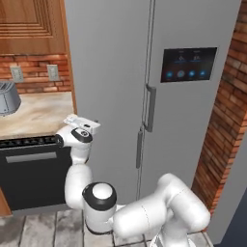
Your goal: There's a chicken drumstick in the fridge that needs to be moved to the freezer for freezing. Pick up the chicken drumstick from the fridge, place it on any shelf in the freezer, and close the fridge and freezer doors when done.
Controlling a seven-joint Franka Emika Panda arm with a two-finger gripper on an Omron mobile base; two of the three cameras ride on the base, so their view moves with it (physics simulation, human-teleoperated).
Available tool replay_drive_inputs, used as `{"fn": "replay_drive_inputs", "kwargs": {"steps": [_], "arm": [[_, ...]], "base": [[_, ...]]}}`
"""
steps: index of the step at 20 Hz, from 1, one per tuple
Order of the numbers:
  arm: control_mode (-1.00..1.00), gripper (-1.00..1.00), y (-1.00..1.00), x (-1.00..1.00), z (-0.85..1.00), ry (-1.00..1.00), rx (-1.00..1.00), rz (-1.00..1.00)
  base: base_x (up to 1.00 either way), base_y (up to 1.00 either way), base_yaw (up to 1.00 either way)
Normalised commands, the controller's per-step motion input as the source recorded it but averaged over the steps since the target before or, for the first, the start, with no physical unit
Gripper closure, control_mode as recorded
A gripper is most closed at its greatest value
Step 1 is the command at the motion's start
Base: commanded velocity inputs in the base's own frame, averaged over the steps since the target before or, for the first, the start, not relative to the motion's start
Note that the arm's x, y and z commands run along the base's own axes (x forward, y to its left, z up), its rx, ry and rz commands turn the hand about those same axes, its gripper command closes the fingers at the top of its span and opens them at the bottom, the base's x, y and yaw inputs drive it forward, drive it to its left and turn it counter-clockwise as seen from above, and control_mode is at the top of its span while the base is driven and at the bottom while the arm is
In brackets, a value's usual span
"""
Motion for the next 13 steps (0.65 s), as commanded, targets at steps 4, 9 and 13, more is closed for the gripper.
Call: {"fn": "replay_drive_inputs", "kwargs": {"steps": [4,9,13], "arm": [[-1.00,-1.00,-0.26,-0.17,0.14,-0.04,0.02,0.00],[-1.00,-1.00,-0.21,-0.59,0.45,-0.01,0.00,0.00],[-1.00,-1.00,-0.29,-0.64,0.58,0.01,0.00,0.00]], "base": [[0.00,0.00,0.00],[0.00,0.00,0.00],[0.00,0.00,0.00]]}}
